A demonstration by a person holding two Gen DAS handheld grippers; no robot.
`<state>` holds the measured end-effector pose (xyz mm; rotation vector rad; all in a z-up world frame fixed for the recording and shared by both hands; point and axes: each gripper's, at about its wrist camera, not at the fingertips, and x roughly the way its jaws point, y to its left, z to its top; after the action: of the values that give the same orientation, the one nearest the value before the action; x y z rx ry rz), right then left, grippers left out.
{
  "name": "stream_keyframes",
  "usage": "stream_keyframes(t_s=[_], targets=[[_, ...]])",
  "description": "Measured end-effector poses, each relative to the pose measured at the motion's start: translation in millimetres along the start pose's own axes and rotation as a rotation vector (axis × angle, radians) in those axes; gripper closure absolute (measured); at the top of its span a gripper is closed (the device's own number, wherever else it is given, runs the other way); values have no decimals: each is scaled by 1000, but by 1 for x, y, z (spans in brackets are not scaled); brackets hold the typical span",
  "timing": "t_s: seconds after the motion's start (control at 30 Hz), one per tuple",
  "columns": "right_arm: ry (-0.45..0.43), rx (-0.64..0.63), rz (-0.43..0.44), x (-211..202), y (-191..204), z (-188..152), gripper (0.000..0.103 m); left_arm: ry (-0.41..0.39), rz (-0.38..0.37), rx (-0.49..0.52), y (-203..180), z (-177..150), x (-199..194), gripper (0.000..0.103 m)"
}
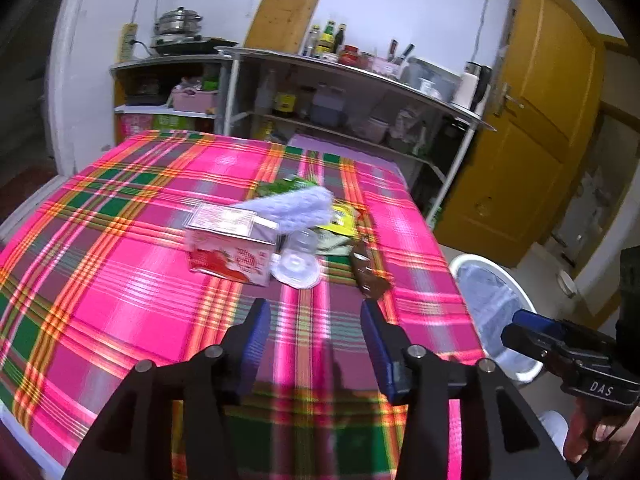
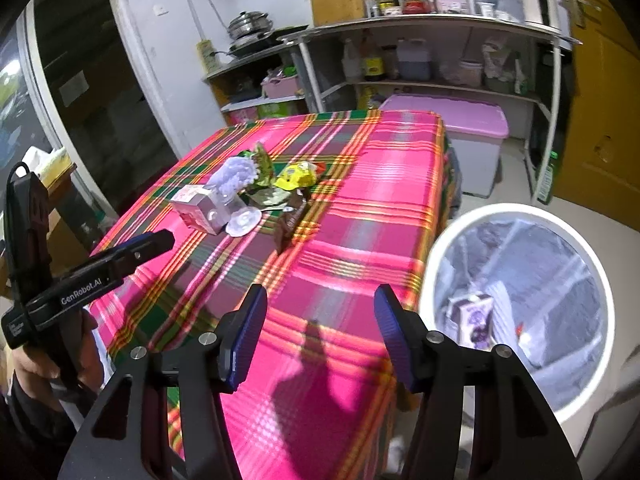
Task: Collect trash
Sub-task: 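Move both open tools back toward the remaining items on the table, then grasp the brown wrapper with the right tool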
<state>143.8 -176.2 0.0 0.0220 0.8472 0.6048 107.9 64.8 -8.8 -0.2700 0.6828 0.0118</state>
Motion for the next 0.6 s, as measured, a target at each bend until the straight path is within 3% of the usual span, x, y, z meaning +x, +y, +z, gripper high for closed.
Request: stream_keyframes(t_s=[0.4,0.6], targets=[[68,-61,37,59,29,32,47,-13,60,-11,40,28,22,40],[101,-79,34,84,37,41,47,-22,52,0,50,39,32,39]])
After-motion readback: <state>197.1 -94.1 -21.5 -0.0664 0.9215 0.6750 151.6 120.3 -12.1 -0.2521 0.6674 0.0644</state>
